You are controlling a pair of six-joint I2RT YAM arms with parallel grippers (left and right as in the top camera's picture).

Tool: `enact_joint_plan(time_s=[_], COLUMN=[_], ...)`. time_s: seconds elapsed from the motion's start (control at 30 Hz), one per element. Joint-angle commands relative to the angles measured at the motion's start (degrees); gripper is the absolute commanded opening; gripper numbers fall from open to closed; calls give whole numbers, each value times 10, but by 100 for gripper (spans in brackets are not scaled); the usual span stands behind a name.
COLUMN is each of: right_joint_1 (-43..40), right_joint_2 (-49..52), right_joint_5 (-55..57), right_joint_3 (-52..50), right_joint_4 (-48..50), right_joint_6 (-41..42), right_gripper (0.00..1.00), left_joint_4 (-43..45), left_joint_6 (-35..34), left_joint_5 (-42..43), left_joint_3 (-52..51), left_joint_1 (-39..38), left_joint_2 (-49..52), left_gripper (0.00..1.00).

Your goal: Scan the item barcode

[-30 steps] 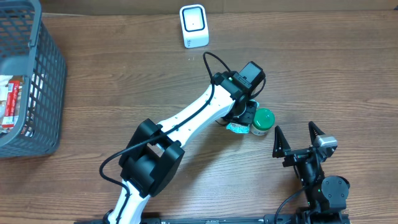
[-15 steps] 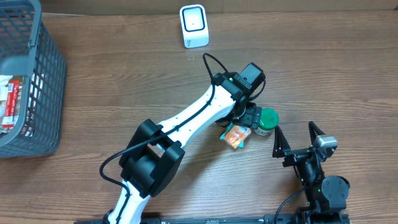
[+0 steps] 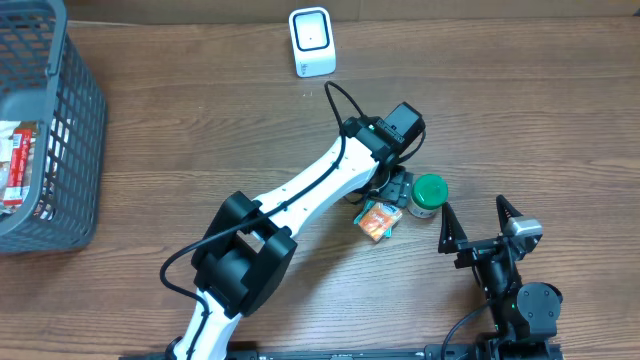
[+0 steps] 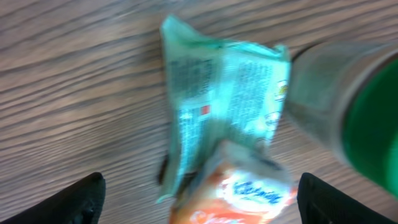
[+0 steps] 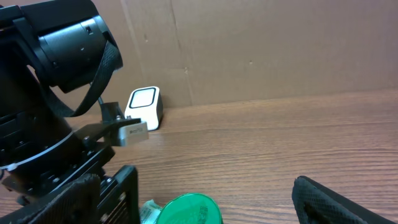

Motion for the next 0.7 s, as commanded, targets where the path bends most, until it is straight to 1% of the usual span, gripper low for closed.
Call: enact_joint_plan(time_s=[0.0, 0.1, 0.17, 0.23, 0.3, 0.37, 0.43, 0.53, 0.6, 0.67], right_joint_1=[-1, -1, -1, -1, -1, -1, -1, -1, -1, -1], right_joint_2=[-5, -5, -5, -5, -5, -5, -5, -5, -5, -5], right_joint_5=[1, 1, 1, 1, 1, 1, 1, 1, 1, 1], right_joint_3=[-6, -6, -6, -6, -6, -6, -6, -6, -6, -6], right_joint_4=[2, 2, 2, 2, 2, 2, 2, 2, 2, 2], right_joint_6=[1, 1, 1, 1, 1, 1, 1, 1, 1, 1], right_gripper=[100, 100, 100, 100, 100, 100, 100, 100, 100, 100], left_joint_4=[-29, -76, -114, -152, -184, -201, -201, -189, -184, -191], left_joint_6=[25, 54, 73, 75, 80, 110, 155, 207, 226, 226], left_joint_5=[-61, -122, -174, -235, -300, -348, -369, -370, -370, -367], left_joint_3=[44, 109, 168, 235, 309, 374, 416, 450, 455, 454], left_joint_1=[26, 66, 99, 135, 175, 219, 266, 340, 392, 444], left_joint_2=[-30, -45, -57, -67, -77, -88, -99, -109, -111, -109], left_gripper=[90, 92, 97, 100, 100, 100, 100, 100, 100, 99])
